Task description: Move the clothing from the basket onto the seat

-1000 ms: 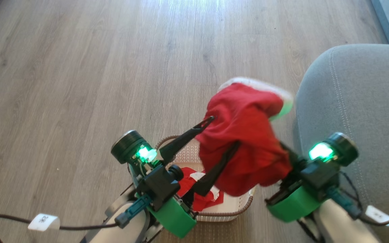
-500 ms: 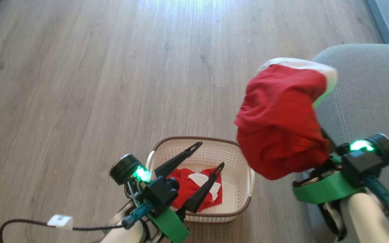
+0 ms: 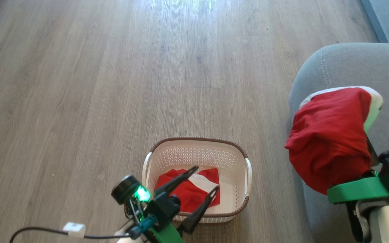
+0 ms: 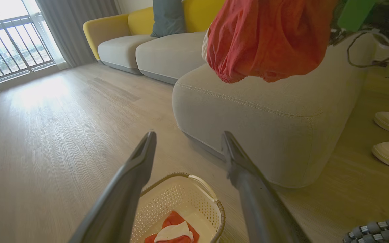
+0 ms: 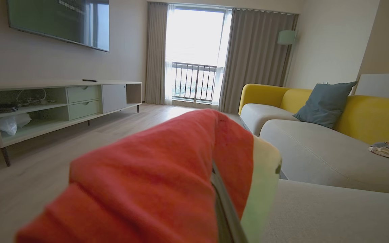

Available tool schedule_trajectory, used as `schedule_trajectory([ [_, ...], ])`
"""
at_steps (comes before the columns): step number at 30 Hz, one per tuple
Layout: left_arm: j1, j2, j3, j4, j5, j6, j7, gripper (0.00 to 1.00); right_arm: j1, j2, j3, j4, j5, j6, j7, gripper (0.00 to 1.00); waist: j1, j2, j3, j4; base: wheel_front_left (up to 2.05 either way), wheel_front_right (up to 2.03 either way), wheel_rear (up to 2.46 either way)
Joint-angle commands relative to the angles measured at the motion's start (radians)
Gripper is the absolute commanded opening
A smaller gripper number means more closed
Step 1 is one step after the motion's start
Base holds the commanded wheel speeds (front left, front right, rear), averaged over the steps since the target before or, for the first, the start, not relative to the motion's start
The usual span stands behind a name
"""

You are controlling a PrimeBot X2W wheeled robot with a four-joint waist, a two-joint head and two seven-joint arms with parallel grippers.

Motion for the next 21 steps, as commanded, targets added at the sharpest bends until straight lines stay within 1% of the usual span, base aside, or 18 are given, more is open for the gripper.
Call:
schedule_trajectory([
  [1, -0.017, 0.004, 0.029, -0.023, 0.000, -0.001, -0.005, 1.00, -0.013, 0.001, 0.016, -0.031, 0.000, 0.000, -0.006, 0.00, 0.0000, 0.0000, 0.000, -0.001, 0.00, 0.00, 0.00],
  [15, 0.007, -0.002, 0.030, 0.016, 0.000, -0.001, -0.005, 1.00, 0.009, 0.015, -0.026, -0.002, 0.020, 0.000, -0.006, 0.00, 0.0000, 0.0000, 0.001, -0.017, 0.00, 0.00, 0.00],
  [21, 0.008, -0.008, 0.044, 0.013, 0.003, -0.001, -0.005, 1.00, -0.005, 0.015, -0.027, -0.007, 0.026, 0.000, -0.006, 0.00, 0.0000, 0.0000, 0.008, -0.041, 0.00, 0.00, 0.00],
])
